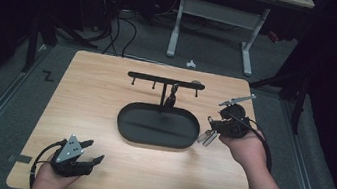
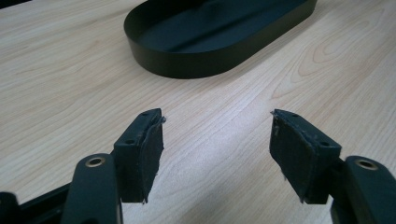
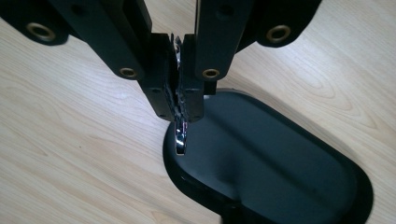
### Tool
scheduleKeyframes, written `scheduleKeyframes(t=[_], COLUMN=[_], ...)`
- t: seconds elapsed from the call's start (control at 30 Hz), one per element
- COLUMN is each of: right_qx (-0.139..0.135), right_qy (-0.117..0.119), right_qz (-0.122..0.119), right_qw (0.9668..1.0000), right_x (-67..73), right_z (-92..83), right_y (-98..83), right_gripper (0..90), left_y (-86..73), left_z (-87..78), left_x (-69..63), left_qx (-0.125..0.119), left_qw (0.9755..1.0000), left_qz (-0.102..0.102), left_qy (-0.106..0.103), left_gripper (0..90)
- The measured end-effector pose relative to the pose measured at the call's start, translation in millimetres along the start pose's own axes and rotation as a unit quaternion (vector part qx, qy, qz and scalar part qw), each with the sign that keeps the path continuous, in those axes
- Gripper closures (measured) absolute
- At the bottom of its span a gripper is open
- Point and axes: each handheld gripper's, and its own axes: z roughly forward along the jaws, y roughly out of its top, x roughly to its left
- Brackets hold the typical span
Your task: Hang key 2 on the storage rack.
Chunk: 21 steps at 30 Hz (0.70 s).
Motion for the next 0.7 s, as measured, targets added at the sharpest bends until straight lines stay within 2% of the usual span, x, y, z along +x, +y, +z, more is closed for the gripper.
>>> scheduleKeyframes(t=[0.37, 0.7], right_qx=[0.017, 0.026], right_qy=[0.01, 0.016], right_qz=[-0.016, -0.03], right_qw=[0.9997, 0.9991], right_x=[7.3, 18.4], right_z=[-1.3, -5.1], right_y=[9.6, 28.0], right_gripper=[86.2, 86.2], left_y=[-5.2, -4.9], left_z=[-6.3, -7.2], left_x=[2.7, 3.8], left_qx=[0.002, -0.001], left_qw=[0.9999, 0.9999], left_qz=[-0.007, -0.008], left_qy=[0.007, 0.011], left_gripper=[35.6, 36.2])
